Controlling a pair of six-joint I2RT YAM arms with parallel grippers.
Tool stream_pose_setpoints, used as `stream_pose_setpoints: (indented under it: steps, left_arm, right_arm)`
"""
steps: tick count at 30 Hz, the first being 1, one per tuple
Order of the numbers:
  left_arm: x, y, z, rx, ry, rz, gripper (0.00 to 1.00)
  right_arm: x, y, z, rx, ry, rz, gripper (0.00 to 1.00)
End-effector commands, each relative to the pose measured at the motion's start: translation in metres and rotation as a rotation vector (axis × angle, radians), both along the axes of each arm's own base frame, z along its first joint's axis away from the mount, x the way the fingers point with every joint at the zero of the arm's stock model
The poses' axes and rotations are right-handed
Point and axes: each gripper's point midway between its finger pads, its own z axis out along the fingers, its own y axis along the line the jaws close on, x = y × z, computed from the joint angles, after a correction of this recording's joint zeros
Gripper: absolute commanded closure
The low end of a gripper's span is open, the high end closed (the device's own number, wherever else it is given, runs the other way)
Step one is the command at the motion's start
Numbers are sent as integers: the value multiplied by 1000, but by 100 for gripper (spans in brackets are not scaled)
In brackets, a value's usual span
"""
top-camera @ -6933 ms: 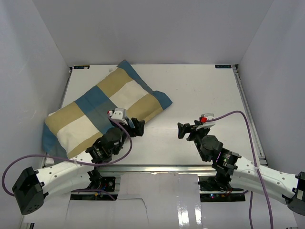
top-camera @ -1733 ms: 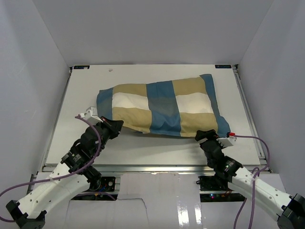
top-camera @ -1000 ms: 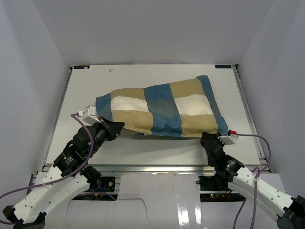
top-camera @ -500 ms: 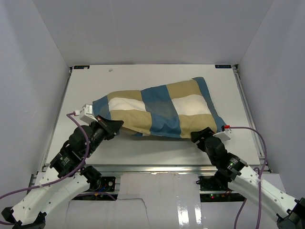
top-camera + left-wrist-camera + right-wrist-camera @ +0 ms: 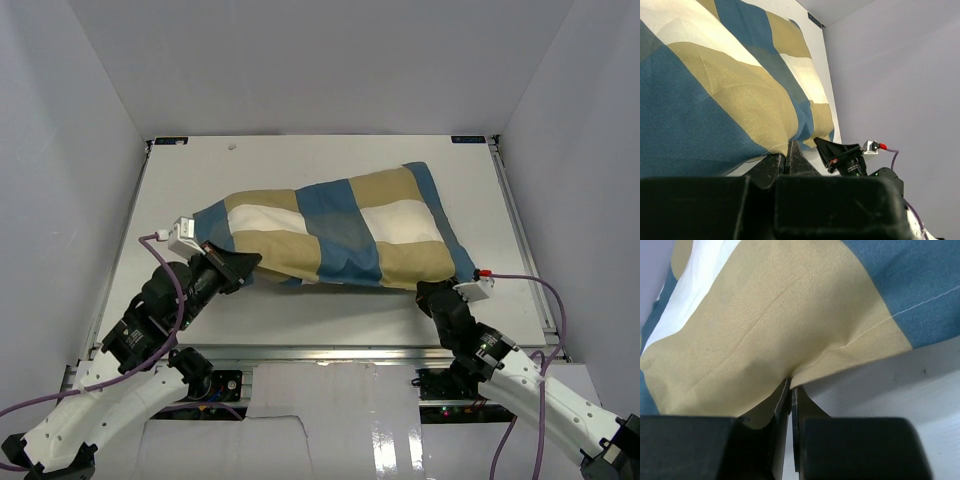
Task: Remove the pillowcase from the pillow
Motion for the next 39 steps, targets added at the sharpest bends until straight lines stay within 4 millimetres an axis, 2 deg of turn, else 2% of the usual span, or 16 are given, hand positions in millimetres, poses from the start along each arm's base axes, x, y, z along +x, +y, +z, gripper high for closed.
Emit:
stream_pose_setpoints:
  steps: [1,6,10,11,17,18,22,24,27,31,33,35,36,37,38,39]
  left_arm:
    - [-6,1,40,-89,-91,-16,100]
    - [-13,-5,40,-103,-95,-67,100]
    - [-21,-13,60,-58,-150,-150,100]
    - [-25,-13,78,-72,-182,-166,100]
    - [-34,-27,139,-30,-294,-281,100]
    - [-26,-34,139,-10,-285,-288,100]
    - [4,-46,143,83,-285,-246,100]
    - [28,-41,146,138,-285,-150,100]
    - [72,-42,125,250,-219,-18,100]
    - [121,-35,90,400,-139,148,100]
    - [148,-23,67,463,-80,215,100]
    - [165,-16,32,497,16,221,100]
    - [173,-10,15,471,65,188,84]
    - [174,-8,-14,482,122,158,70]
    - [179,-9,-23,464,123,134,54]
    - [184,-4,-34,457,144,120,24]
  right_arm:
    - [13,-21,28,-45,-89,-123,92]
    - [17,-22,51,-96,-120,-110,92]
    - [13,-27,84,-116,-151,-92,92]
    - [11,-31,98,-105,-181,-96,92]
    - [-5,-49,236,-115,-444,-50,92]
    - [-10,-54,273,-108,-514,-45,92]
    - [-2,-60,335,-269,-546,-67,92]
    - [20,-48,336,-386,-485,-77,92]
    - [52,-24,332,-507,-424,-66,92]
    - [107,7,282,-611,-321,-19,92]
    - [130,4,259,-610,-273,-16,92]
    - [154,14,226,-615,-210,41,87]
    - [165,8,215,-622,-181,51,83]
    - [178,25,191,-622,-141,154,78]
    - [185,30,187,-623,-133,192,66]
    - [190,33,178,-645,-115,234,60]
